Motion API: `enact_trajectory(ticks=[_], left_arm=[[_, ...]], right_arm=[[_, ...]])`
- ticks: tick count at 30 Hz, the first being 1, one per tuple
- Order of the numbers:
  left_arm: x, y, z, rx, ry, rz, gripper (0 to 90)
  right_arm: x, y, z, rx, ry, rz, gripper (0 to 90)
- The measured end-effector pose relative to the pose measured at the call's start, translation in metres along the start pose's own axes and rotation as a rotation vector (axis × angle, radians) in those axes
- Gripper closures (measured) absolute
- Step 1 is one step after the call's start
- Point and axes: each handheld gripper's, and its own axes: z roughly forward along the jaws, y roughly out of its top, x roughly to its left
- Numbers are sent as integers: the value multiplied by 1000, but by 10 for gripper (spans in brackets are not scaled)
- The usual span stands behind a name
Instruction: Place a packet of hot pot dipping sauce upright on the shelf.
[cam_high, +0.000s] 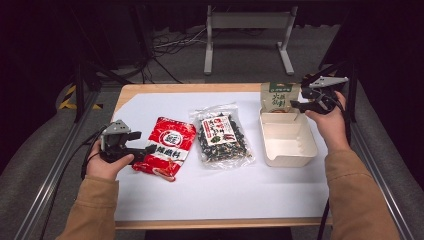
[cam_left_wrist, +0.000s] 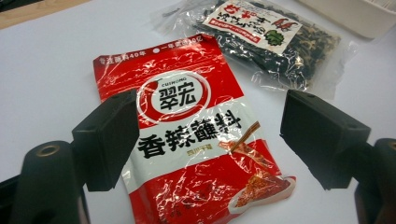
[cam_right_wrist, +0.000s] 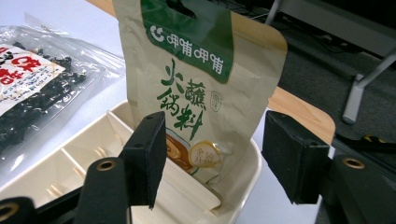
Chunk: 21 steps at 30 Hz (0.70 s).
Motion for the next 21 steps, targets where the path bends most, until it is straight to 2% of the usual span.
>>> enact_trajectory(ticks=[4,8,15,18,21], left_arm=[[2,1,1,14,15,3,192],[4,1,1,32,21,12,183],[7,0,0,50,24,8,180],[9,-1,1,78,31,3,179],[11,-1,3,104,40,-11,180]], right_arm=[[5,1,-12,-11,-24,7,368],[11,3,-23,0,-17,28,375],[27,5,-37,-36,33,30,380],[33,6,-40,-42,58,25,379],[40,5,-44,-51,79,40,357]])
